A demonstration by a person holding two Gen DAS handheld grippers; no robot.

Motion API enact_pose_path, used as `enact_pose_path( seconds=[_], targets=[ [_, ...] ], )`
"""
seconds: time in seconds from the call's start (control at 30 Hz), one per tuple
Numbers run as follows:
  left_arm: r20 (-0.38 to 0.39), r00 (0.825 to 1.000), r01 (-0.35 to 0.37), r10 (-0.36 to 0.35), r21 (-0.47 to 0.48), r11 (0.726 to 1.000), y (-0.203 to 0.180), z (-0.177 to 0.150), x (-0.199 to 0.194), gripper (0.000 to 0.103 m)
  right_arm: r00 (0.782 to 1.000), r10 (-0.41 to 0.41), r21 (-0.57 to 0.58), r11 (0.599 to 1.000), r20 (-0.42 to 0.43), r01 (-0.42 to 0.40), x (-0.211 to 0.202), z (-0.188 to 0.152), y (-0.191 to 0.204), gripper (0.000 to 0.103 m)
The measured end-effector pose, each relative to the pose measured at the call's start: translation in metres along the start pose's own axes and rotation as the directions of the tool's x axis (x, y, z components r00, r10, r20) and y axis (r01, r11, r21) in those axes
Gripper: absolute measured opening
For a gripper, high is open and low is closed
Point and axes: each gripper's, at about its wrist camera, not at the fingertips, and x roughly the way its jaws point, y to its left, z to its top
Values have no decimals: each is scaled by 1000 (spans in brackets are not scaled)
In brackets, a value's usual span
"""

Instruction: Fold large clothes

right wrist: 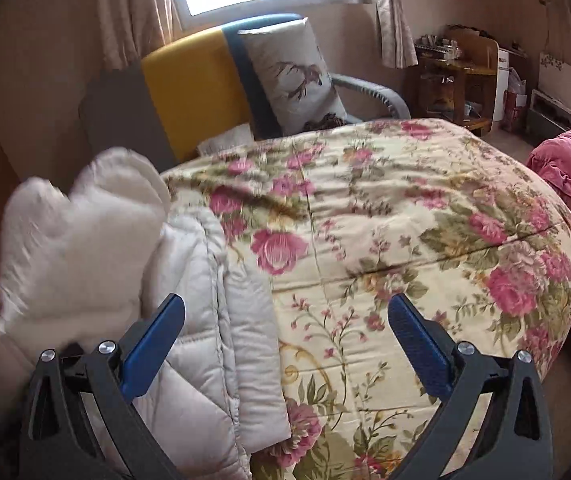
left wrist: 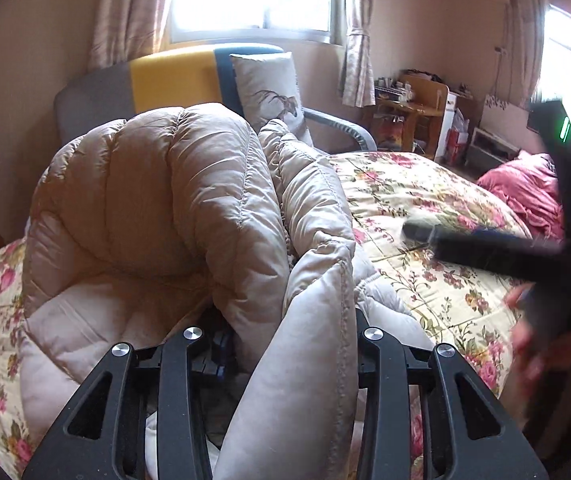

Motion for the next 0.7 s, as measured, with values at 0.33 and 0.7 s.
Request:
enact_pose_path(
  seconds=[0.33,0.7],
  targets=[
    [51,999,6,-11,86,996,-17,-18,11,46,928,322,-268,892,-187,-364,4,66,103,101],
    [83,943,326,-321,-56,944,29,-20,-51,56,943,193,-171,954,-272,-245,87,25,72,101]
  ],
)
